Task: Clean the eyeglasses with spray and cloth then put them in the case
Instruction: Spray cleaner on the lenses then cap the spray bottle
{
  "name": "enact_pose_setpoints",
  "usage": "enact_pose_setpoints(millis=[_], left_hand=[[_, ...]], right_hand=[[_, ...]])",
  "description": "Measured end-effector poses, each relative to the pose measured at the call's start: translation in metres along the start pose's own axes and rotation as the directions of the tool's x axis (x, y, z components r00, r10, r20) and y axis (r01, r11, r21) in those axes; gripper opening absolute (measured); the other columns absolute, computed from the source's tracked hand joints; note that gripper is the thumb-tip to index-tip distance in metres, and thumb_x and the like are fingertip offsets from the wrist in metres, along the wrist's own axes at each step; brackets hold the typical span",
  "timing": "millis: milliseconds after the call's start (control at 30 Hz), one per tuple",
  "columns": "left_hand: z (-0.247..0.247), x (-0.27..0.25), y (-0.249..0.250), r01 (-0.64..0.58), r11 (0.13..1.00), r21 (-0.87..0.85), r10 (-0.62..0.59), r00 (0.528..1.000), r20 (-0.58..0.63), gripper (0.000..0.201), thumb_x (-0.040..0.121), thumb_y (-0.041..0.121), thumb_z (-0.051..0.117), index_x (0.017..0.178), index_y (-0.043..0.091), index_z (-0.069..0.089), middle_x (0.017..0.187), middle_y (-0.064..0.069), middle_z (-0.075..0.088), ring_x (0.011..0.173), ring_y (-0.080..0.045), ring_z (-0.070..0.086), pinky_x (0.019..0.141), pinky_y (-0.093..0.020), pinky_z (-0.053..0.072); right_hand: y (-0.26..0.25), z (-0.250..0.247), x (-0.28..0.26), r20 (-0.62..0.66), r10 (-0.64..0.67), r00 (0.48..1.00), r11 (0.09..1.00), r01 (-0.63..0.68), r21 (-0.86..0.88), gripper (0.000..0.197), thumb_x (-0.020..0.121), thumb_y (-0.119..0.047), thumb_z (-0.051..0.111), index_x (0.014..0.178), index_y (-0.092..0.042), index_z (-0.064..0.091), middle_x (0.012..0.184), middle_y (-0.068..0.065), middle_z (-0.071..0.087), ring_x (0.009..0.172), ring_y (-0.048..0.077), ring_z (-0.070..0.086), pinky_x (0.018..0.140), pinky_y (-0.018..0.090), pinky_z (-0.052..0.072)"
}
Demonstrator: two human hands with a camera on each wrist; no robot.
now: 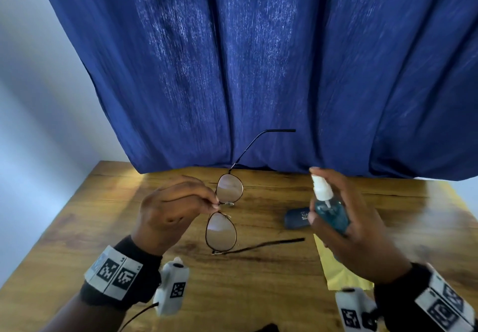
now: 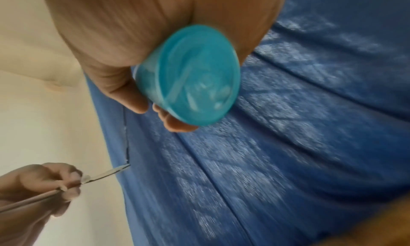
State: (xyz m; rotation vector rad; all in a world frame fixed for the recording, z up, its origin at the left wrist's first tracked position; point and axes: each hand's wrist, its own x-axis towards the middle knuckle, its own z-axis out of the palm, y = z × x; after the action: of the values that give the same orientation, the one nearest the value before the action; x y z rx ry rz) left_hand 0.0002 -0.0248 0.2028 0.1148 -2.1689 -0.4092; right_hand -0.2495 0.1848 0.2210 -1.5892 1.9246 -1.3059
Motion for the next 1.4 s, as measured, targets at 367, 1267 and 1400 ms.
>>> enact_pose_setpoints(millis=[367,1267,1400], left_hand=[[0.006,-0.011,-0.014,-0.179,0.976,0.120,0.161,0.976,0.146,0.011,0.090,-0.006,0.071,0.084,0.000,0.077,0.094,-0.014,0.077,0.089,-0.026,0.075,0.078,-0.035,0.060],[0.015,-0.015,-0.033,0.011,0.988,0.151,-0.014,1.000,0.020,0.017,0.089,-0.011,0.070,0.076,-0.002,0.078,0.094,-0.013,0.076,0.082,-0.027,0.074,0.069,-0.043,0.060],[0.015,-0.019,-0.029,0.041,0.988,0.147,-0.043,0.999,0.007,0.019,0.091,-0.005,0.071,0.073,-0.002,0.077,0.093,-0.012,0.076,0.083,-0.025,0.073,0.071,-0.040,0.059]], right_hand=[[-0.041,0.017,0.051,0.247,-0.179,0.952,0.913,0.255,-0.318,0.069,0.094,-0.024,0.060,0.149,-0.050,0.027,0.118,-0.015,0.054,0.080,0.011,0.062,0.066,0.034,0.058],[-0.011,0.037,0.039,0.360,-0.216,0.908,0.932,0.302,-0.203,0.072,0.081,-0.018,0.069,0.134,-0.055,0.037,0.114,-0.042,0.050,0.089,-0.007,0.058,0.068,0.018,0.048],[0.000,0.044,0.029,0.188,-0.180,0.965,0.978,0.197,-0.074,0.081,0.087,-0.009,0.071,0.144,-0.054,0.035,0.115,-0.025,0.059,0.087,0.009,0.065,0.070,0.022,0.054]])
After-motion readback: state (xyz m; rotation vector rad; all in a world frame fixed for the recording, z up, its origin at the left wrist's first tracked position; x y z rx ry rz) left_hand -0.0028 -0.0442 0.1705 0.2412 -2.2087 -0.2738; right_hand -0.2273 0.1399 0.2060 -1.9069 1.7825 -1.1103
